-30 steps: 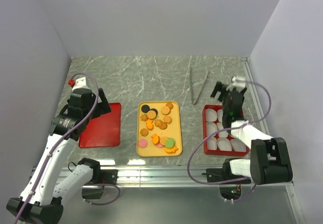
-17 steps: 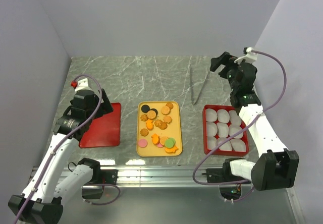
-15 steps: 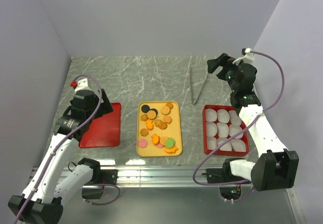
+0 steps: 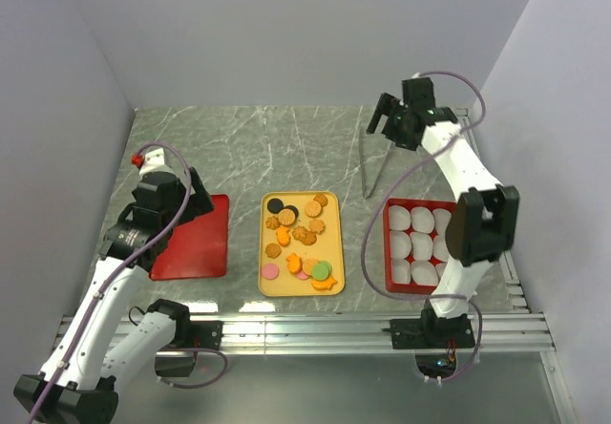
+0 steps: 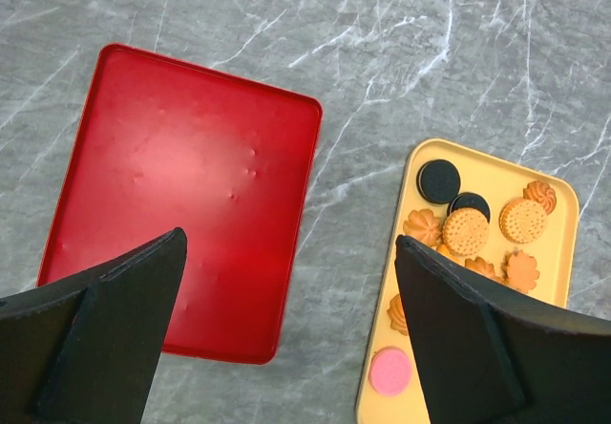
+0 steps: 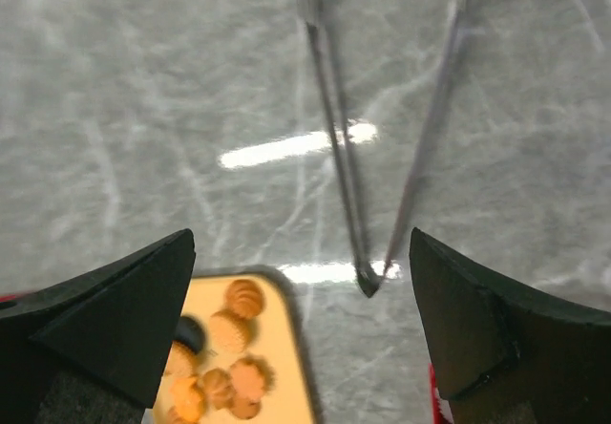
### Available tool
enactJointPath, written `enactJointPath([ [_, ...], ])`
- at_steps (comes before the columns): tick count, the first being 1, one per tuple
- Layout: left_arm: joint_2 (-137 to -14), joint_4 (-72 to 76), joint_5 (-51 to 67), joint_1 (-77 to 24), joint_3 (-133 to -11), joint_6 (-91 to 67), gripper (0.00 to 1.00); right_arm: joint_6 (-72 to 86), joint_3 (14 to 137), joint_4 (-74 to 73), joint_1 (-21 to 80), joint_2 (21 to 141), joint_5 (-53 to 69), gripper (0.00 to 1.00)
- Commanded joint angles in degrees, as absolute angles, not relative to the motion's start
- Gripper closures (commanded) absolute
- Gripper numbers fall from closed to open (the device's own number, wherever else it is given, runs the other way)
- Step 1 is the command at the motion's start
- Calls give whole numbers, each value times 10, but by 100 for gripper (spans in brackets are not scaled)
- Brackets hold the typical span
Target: Pack the cookies
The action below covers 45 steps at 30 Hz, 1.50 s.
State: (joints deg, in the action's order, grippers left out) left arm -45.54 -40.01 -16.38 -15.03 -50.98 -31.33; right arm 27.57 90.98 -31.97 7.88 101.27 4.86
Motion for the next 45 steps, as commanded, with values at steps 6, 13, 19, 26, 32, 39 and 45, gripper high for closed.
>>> enactJointPath([
  [6,-446,-374,-163,-152,-506,-318,4,218,1059,-558,141,1171,-77,0],
  [13,-444,-374,-170,-151,-504,-320,5,223,1091,-582,144,1224,-67,0],
  [19,-452,-375,-172,-149,-505,-321,6,228,1115,-588,144,1259,-60,0],
  [26,-456,-373,-170,-139,-504,-320,7,242,1154,-589,134,1314,-55,0],
  [32,-461,-372,-166,-123,-504,-318,7,253,1179,-581,116,1339,-48,0],
  [39,-463,-370,-163,-114,-504,-317,8,260,1242,-597,118,1382,-54,1],
  [45,-459,-369,-163,-113,-503,-317,8,260,1251,-599,118,1389,-69,11],
])
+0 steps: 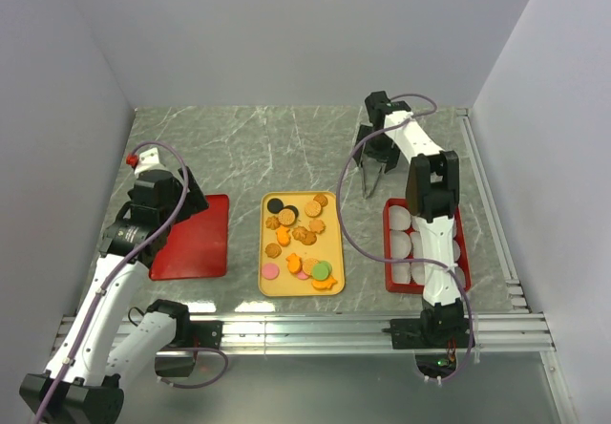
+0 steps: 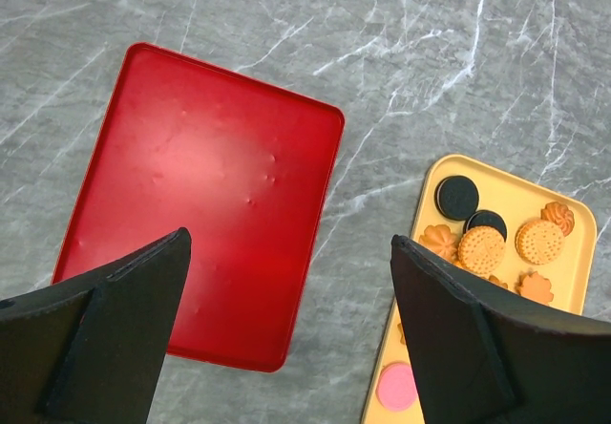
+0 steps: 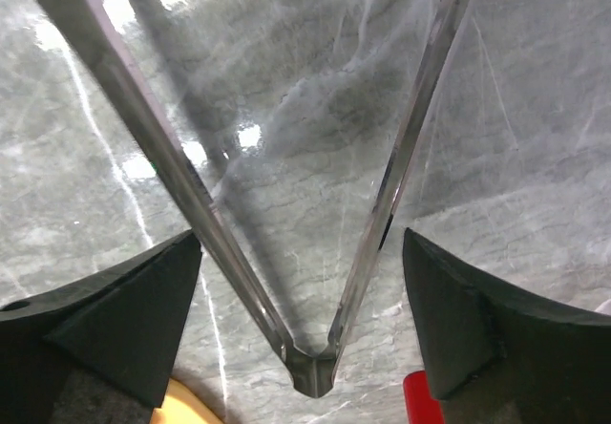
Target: Pack the cookies
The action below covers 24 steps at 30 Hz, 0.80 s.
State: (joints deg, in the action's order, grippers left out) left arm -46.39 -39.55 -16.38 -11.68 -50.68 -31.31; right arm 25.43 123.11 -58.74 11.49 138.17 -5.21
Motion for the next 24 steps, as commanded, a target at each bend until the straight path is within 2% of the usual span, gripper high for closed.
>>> enactJointPath([
  [1,-458,-369,-163,-113,-502,-317,8,262,1251,-599,118,1388,-69,13],
  [10,-454,-367,-158,-113,-502,-316,9,272,1243,-628,123,1399,-69,21],
  [13,-452,-366,-157,-113,-502,-315,9,275,1243,-647,124,1409,-67,26],
  [20,-449,-367,-158,-114,-500,-316,9,266,1209,-640,124,1393,-58,46],
  [24,-446,-367,-158,-114,-501,-316,9,260,1224,-650,124,1368,-67,50],
])
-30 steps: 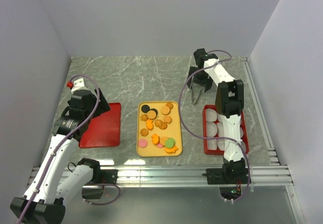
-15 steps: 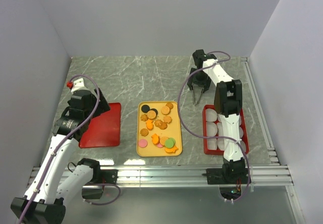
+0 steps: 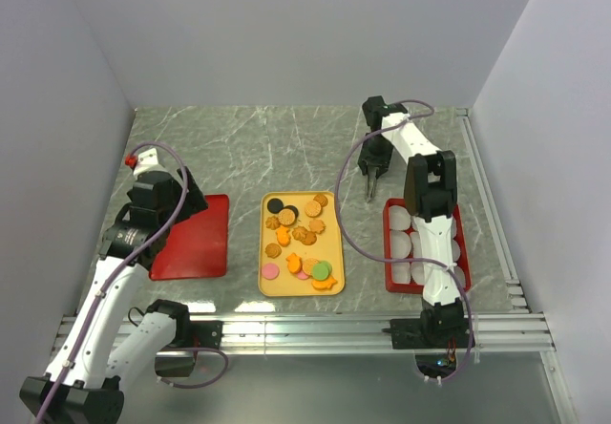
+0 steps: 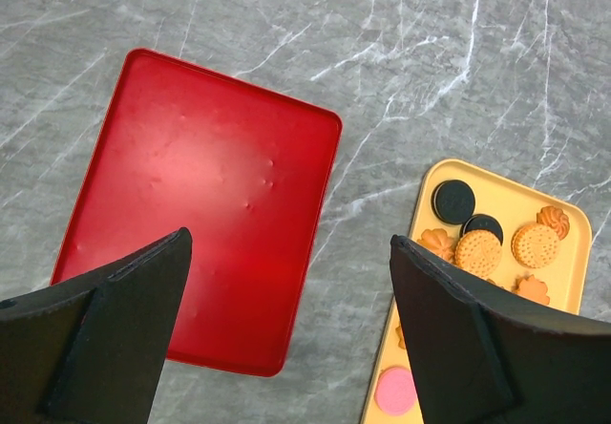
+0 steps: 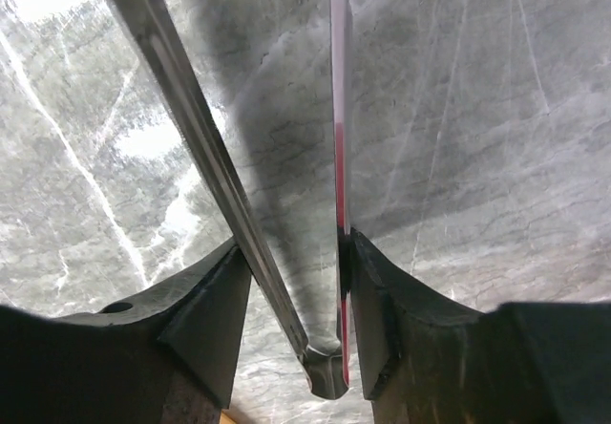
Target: Pack the cookies
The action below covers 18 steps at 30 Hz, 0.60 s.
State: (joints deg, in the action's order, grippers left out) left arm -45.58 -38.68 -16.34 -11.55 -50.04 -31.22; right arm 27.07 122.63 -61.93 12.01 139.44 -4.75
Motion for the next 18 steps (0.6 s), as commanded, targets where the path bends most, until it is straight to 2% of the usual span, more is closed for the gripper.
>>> enactJointPath([
  [1,-446,-367,-158,-114,-501,-316,9,260,1229,-655,125,1350,-66,50],
  [8,-443,-366,-158,-114,-500,-316,10,255,1281,-708,130,1267,-53,51],
  [18,-430,-365,-158,-118,-498,-316,11,258,1180,-724,149,1118,-50,51],
])
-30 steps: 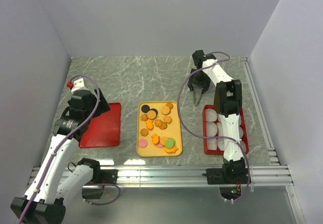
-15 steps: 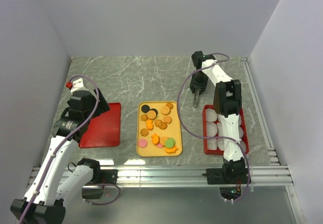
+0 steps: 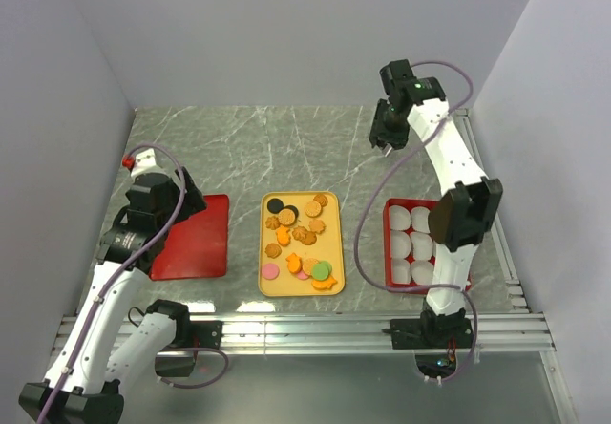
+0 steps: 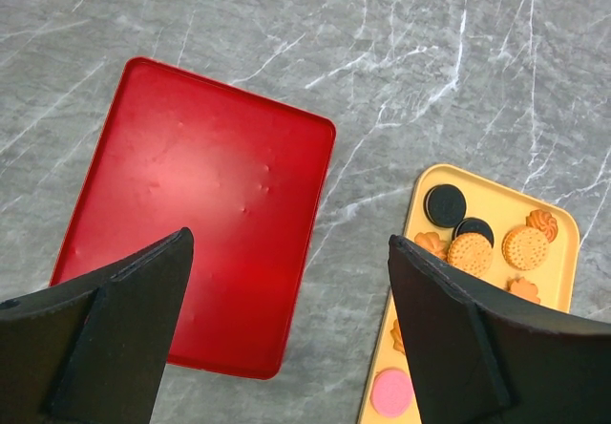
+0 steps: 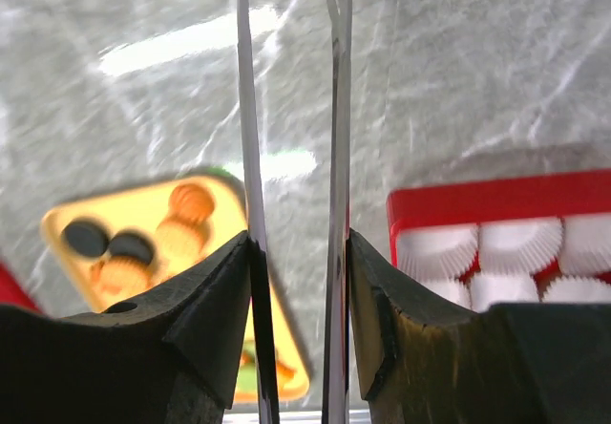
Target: Pack the cookies
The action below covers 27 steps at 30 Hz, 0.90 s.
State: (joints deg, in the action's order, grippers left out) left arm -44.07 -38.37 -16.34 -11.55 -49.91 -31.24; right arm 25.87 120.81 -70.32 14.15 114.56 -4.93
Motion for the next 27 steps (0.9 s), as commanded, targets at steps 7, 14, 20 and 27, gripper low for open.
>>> enactJointPath([
  [7,-428,-365,-157,-122,-498,-316,11,253,1188,-754,160,1072,-40,53],
  [14,-423,-365,-161,-123,-498,-318,11,238,1177,-787,201,1033,-19,54],
  [20,-424,-366,-162,-123,-497,-319,12,242,1094,-790,257,970,-6,50],
  [27,-420,-367,-164,-123,-497,-320,12,267,1052,-795,354,933,-9,44],
])
